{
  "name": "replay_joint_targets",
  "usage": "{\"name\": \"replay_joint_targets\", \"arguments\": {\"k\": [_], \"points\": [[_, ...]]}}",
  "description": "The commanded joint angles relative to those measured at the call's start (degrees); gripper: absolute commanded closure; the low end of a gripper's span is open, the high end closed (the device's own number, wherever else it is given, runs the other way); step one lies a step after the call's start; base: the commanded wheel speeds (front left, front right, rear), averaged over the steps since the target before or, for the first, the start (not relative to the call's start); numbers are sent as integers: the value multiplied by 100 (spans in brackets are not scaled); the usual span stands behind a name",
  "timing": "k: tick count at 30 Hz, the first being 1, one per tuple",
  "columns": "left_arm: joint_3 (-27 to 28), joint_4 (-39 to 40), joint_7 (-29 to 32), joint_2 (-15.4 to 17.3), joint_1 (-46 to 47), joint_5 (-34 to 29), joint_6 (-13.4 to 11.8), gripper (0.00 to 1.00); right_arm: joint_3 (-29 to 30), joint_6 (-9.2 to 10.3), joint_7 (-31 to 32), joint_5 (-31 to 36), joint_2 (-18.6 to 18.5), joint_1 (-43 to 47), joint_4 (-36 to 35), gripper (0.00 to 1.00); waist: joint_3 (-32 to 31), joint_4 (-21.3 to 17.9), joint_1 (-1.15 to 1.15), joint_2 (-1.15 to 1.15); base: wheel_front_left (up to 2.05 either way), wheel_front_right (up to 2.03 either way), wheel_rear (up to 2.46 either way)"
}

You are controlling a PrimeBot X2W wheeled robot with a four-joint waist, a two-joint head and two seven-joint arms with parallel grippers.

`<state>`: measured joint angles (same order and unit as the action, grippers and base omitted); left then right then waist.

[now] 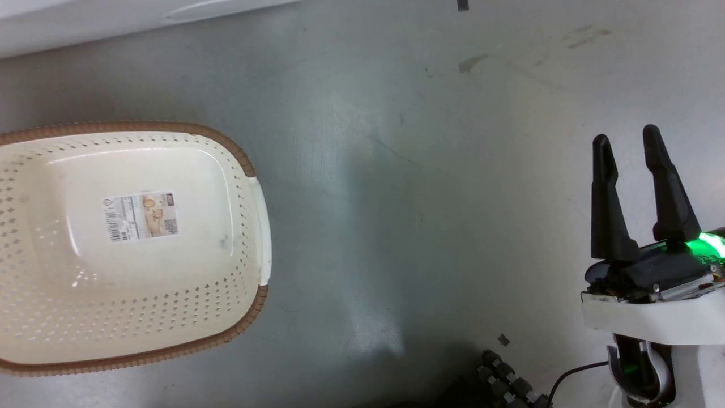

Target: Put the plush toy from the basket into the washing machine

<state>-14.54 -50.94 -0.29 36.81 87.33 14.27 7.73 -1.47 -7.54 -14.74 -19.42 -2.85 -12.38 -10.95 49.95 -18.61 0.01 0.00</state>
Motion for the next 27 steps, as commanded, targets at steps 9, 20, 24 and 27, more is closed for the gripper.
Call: {"name": "replay_joint_targets", "arguments": {"k": [9, 20, 24, 27], "points": [[-348, -519, -992, -274, -745, 448, -25, 0, 232, 5, -26, 327, -3, -64, 181, 0, -900, 418, -1, 0, 0, 0, 0], [-312, 362, -1467, -910, -2358, 1060, -66, 0, 426, 5, -26, 756, -3, 261, 464, 0, -2398, 1021, -1, 0, 0, 0, 0], [141, 1443, -1469, -1227, -3399, 1033, -253, 0, 499, 5, -26, 862, -3, 427, 534, 0, -2873, 1216, -1, 0, 0, 0, 0], [451, 2208, -1469, -1490, -4254, 955, -403, 0, 536, 5, -26, 933, -3, 573, 599, 0, -3183, 1319, -1, 0, 0, 0, 0]]}}
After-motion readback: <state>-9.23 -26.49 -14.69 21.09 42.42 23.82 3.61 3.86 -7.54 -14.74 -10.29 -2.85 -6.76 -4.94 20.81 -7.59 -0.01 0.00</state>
